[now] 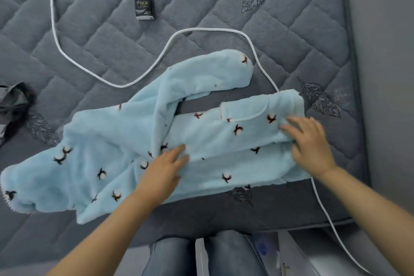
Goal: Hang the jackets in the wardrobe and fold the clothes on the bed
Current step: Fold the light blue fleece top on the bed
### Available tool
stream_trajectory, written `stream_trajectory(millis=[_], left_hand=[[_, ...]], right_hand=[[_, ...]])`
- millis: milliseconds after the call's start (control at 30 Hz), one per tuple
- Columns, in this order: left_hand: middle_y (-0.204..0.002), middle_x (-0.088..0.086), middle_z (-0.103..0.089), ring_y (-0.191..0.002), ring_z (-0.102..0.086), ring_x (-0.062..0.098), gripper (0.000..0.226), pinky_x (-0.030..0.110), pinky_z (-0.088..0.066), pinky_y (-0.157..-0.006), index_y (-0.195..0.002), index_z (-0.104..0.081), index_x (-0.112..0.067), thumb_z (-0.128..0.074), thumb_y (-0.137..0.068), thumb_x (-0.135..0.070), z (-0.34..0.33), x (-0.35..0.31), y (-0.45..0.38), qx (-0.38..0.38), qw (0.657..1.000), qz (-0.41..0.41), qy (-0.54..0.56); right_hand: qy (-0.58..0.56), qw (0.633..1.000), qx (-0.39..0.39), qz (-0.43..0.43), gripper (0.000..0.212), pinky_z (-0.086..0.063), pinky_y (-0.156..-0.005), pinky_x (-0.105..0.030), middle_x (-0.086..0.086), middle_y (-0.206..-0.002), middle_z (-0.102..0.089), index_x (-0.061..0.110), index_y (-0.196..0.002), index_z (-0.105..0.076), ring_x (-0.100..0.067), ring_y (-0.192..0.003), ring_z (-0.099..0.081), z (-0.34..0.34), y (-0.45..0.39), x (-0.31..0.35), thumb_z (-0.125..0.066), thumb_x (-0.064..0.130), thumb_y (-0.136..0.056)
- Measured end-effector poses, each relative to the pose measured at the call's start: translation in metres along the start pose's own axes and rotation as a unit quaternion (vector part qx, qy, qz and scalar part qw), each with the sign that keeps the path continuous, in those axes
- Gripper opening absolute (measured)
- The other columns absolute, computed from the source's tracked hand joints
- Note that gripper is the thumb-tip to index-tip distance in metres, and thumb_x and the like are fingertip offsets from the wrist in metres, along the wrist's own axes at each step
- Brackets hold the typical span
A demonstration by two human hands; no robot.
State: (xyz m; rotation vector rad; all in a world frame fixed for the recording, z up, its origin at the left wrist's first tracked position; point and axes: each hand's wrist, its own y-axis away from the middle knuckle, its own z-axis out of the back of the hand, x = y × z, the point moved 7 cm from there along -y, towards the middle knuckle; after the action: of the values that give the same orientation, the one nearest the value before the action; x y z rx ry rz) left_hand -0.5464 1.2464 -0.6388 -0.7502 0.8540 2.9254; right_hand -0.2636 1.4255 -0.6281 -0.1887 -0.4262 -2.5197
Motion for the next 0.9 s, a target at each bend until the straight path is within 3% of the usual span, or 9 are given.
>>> stream_trajectory(millis=[67,233,333,433,500,567,733,833,900], left_hand=[[-0.164,0.007,-0.002,-0.149,-0.019,0.024,0.063,0.03,-0.014,-0.121,-0.153,-0.027,-0.017,-0.055,-0.097,-0.016,-0.022,0.005,0.007,0.06,0.998,0.013,-0.007],[-0.134,-0.006,-0.057,-0.121,-0.054,0.012,0.034,0.017,-0.039,-0.099,-0.114,-0.068,-0.016,-0.058,-0.089,0.005,0.057,0.042,0.013,-0.185,0.95,0.051,0.247],[-0.124,0.0,-0.061,-0.117,-0.055,0.015,0.019,0.028,-0.042,-0.095,-0.096,-0.066,-0.012,-0.062,-0.086,0.003,0.107,0.095,0.013,-0.283,0.923,0.113,0.234],[-0.127,0.005,-0.06,-0.122,-0.051,0.026,0.021,0.036,-0.037,-0.1,-0.11,-0.062,-0.012,-0.065,-0.089,-0.014,0.124,0.16,0.004,-0.278,0.917,0.212,0.191],[-0.134,0.005,-0.055,-0.128,-0.046,0.03,0.038,0.043,-0.033,-0.104,-0.125,-0.057,-0.017,-0.065,-0.091,-0.03,0.121,0.203,-0.002,-0.221,0.916,0.299,0.154],[-0.138,0.005,-0.051,-0.132,-0.042,0.029,0.047,0.044,-0.028,-0.107,-0.131,-0.053,-0.022,-0.064,-0.09,-0.042,0.111,0.231,-0.006,-0.132,0.919,0.348,0.131],[-0.105,0.009,-0.066,-0.104,-0.059,0.024,0.023,0.035,-0.041,-0.095,-0.106,-0.068,-0.015,-0.062,-0.094,-0.034,0.108,0.244,0.003,-0.103,0.923,0.289,0.232],[-0.075,0.007,-0.052,-0.071,-0.046,0.017,0.029,0.031,-0.036,-0.065,-0.082,-0.063,-0.007,-0.059,-0.097,-0.031,0.117,0.233,0.041,-0.097,0.889,0.203,0.398],[-0.073,0.006,-0.046,-0.069,-0.041,0.017,0.029,0.034,-0.032,-0.066,-0.074,-0.058,-0.014,-0.06,-0.096,-0.034,0.113,0.234,0.074,-0.049,0.881,0.182,0.434]], right_hand=[[-0.028,0.999,0.02,-0.027,0.062,-0.028,-0.112,-0.058,-0.021,-0.138,-0.051,-0.002,-0.122,-0.062,-0.041,-0.127,-0.048,-0.016,0.014,0.021,-0.064,-0.015,-0.061],[-0.193,0.979,-0.021,-0.063,0.042,-0.035,-0.11,-0.044,-0.013,-0.136,-0.053,0.002,-0.119,-0.064,-0.03,-0.126,-0.047,-0.017,-0.009,0.092,-0.054,-0.011,-0.081],[-0.326,0.944,-0.02,-0.034,0.024,-0.047,-0.09,-0.026,-0.002,-0.11,-0.065,0.01,-0.111,-0.067,-0.016,-0.103,-0.059,-0.009,-0.049,0.149,-0.052,0.002,-0.093],[-0.402,0.911,0.043,-0.082,0.017,-0.053,-0.081,-0.033,-0.001,-0.092,-0.071,0.014,-0.097,-0.069,-0.02,-0.09,-0.066,-0.026,-0.094,0.2,-0.055,0.024,-0.097],[-0.468,0.856,0.105,-0.195,0.032,-0.054,-0.085,-0.038,-0.002,-0.093,-0.07,0.011,-0.094,-0.067,-0.025,-0.095,-0.067,-0.055,-0.12,0.221,-0.059,0.042,-0.093],[-0.567,0.748,0.121,-0.322,0.048,-0.053,-0.092,-0.041,-0.003,-0.107,-0.069,0.009,-0.109,-0.063,-0.025,-0.101,-0.065,-0.082,-0.135,0.236,-0.067,0.051,-0.084],[-0.705,0.552,-0.047,-0.442,0.037,-0.053,-0.084,-0.034,-0.005,-0.116,-0.067,0.012,-0.118,-0.06,-0.021,-0.099,-0.063,-0.102,-0.144,0.261,-0.071,0.018,-0.084],[-0.767,0.499,-0.044,-0.4,0.019,-0.054,-0.062,-0.027,-0.004,-0.087,-0.069,0.01,-0.1,-0.065,-0.018,-0.076,-0.065,-0.092,-0.126,0.28,-0.063,0.01,-0.081],[-0.78,0.491,0.015,-0.387,0.023,-0.052,-0.055,-0.025,-0.005,-0.082,-0.067,0.009,-0.097,-0.065,-0.017,-0.07,-0.065,-0.092,-0.095,0.294,-0.06,0.014,-0.076]])
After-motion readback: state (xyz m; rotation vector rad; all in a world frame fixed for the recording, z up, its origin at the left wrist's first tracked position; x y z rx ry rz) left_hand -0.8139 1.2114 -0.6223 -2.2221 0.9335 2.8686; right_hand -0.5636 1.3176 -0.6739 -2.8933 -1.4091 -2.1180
